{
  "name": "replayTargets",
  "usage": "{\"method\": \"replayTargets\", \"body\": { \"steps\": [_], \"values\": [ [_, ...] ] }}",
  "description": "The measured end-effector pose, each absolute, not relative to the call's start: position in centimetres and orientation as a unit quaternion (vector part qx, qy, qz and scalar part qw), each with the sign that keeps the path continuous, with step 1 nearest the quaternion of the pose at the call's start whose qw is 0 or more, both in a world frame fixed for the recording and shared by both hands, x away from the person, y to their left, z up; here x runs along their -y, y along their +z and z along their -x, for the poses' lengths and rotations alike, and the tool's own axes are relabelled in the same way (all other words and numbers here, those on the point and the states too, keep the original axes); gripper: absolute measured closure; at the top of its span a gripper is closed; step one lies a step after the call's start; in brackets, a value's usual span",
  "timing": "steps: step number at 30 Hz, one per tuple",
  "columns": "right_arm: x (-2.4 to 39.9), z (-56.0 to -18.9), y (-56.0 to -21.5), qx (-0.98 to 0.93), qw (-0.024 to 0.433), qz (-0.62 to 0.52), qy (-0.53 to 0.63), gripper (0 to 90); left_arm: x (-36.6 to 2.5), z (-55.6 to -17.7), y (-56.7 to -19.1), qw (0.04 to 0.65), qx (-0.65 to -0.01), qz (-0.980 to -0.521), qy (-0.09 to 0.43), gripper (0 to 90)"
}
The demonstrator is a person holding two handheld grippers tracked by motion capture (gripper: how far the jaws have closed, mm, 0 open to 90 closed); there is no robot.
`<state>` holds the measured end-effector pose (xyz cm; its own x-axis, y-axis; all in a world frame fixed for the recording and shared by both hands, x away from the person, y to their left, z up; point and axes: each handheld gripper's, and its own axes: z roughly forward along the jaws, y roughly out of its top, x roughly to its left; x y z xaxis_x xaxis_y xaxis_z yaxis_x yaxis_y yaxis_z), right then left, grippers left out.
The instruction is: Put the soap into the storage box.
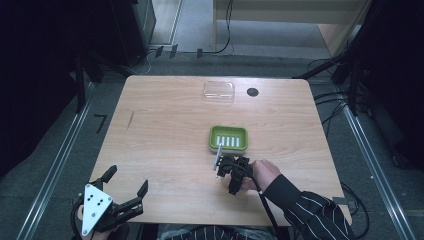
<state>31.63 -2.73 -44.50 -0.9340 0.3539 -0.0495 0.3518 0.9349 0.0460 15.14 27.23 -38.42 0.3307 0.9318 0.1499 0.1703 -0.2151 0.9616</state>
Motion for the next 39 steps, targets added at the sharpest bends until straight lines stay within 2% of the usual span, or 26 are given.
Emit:
{"method": "replayTargets", "body": {
  "steps": [17, 39],
  "values": [
    [3.2, -32.6, -42.4, -0.986, 0.052, -0.156, 0.037, 34.0, -27.2, -15.1, -38.4, 0.472, -0.415, -0.665, 0.404, 9.6],
    [3.1, -33.5, -41.8, -0.989, 0.051, -0.138, 0.034, 34.0, -27.3, -15.1, -38.4, 0.472, -0.416, -0.663, 0.405, 9.6]
  ]
}}
